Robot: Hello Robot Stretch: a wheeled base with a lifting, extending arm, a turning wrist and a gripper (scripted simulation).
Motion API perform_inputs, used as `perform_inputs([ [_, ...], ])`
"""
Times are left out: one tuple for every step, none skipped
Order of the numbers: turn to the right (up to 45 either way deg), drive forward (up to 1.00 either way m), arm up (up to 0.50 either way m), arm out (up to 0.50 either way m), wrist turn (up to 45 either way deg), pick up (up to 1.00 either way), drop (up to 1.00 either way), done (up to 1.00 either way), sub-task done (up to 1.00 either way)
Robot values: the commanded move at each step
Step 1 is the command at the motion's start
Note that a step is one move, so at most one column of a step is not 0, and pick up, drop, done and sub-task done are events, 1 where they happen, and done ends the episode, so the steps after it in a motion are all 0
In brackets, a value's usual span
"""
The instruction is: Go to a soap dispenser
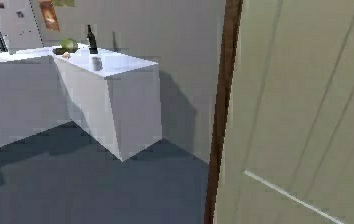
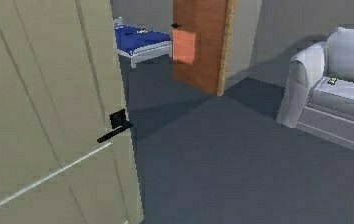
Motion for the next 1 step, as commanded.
perform_inputs([
  [0.0,0.3,0.0,0.0,0.0,0.0,0.0,0.0,0.0],
])
